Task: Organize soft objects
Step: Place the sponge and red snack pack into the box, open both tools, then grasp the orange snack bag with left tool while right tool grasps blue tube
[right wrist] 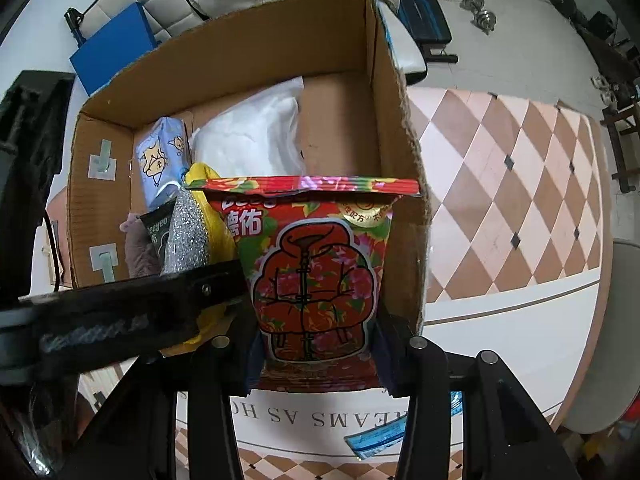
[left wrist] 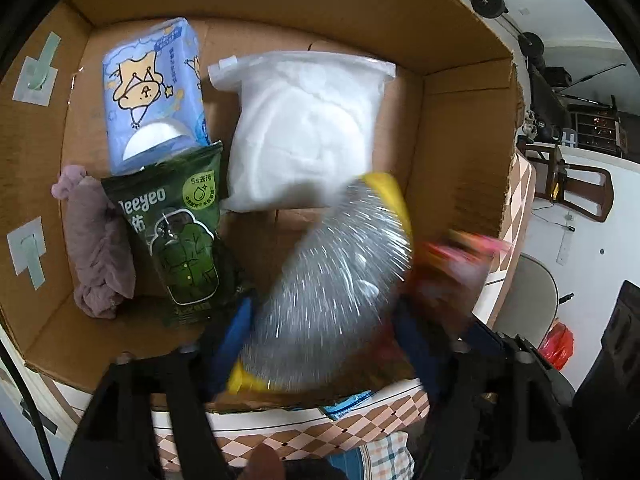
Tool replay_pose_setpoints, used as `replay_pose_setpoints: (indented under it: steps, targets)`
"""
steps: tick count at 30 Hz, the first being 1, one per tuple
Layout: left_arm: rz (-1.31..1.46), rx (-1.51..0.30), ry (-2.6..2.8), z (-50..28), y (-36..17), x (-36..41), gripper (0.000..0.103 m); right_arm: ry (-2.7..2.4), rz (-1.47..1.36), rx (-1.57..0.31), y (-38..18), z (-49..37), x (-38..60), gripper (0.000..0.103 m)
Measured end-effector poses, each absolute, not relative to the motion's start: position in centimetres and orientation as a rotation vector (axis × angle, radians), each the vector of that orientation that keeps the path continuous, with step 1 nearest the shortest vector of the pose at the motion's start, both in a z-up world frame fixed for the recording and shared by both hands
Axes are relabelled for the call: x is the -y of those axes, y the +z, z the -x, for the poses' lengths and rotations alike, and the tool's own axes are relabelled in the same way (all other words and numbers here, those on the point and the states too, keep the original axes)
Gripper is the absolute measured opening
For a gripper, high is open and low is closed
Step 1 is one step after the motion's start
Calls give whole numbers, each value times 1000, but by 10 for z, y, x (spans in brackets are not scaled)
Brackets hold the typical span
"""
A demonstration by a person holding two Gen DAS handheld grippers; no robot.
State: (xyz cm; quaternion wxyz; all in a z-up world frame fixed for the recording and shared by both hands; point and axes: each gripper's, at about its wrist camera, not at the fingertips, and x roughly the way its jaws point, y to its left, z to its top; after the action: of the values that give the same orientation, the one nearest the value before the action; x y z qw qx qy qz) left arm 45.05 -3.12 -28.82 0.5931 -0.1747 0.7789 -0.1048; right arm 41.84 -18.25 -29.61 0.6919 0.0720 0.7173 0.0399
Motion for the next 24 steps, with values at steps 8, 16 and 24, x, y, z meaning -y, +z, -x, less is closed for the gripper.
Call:
replay_pose_setpoints:
  steps: [8,16,24]
  targets:
    - [329,-1737,-222,-443,-265,25,87,86,-119,-1600,-288,-415,177,78]
    - [110,-1514,-130,-401,-217,3,98,59,-120,-1532,-258,-384,186,100]
    - [60,-1455,-42,-305,-232,-27,103,-42,-214,-1444,-252,-295,217,103]
